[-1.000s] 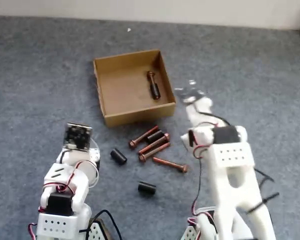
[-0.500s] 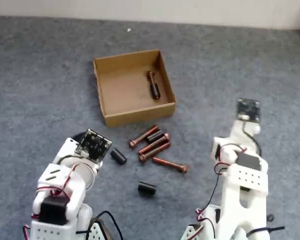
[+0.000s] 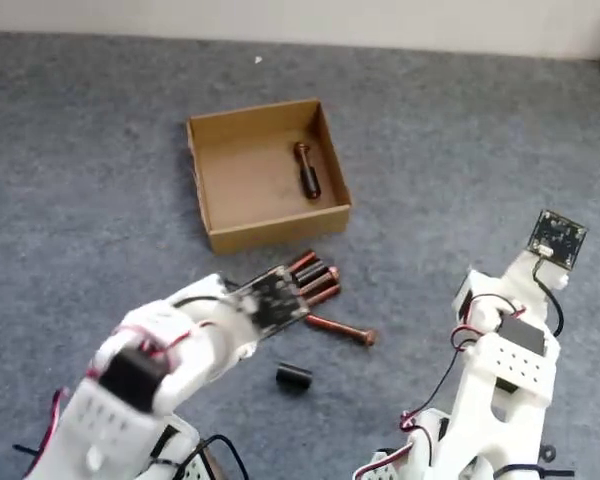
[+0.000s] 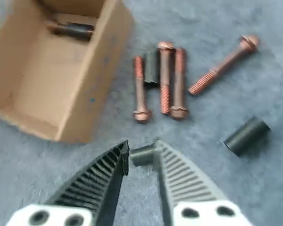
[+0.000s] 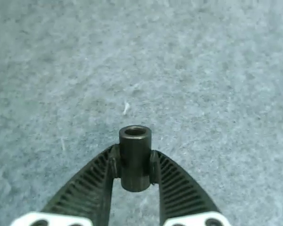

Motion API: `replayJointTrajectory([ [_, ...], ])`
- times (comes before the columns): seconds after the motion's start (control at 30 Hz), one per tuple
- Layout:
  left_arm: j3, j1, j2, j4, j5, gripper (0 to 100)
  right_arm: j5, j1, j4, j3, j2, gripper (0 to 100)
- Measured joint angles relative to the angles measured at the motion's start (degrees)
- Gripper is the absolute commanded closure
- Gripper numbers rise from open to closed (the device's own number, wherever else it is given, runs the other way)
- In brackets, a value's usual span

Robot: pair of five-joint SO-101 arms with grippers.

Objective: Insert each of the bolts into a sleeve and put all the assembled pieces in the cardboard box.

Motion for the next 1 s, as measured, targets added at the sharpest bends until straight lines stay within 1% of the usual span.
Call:
replayJointTrajectory([
  [0.13,-6.42,2.73,14.24,0.00,-4.22,84,-0.18,0.35,0.00,0.00,0.00,99.3],
  [0.23,-9.41,5.45,23.47,-1.93,-6.77,84,-0.35,0.35,0.00,0.00,0.00,99.3],
  [0.4,-11.16,10.64,36.13,-8.62,-7.91,84,-0.35,0.35,0.00,0.00,0.00,99.3],
  [0.53,-14.42,13.63,44.92,-11.96,-8.09,84,-0.35,0.35,0.00,0.00,0.00,99.3],
  [1.0,-33.58,18.64,72.70,-13.10,-8.26,84,-0.35,0.35,0.00,0.00,0.00,99.3],
])
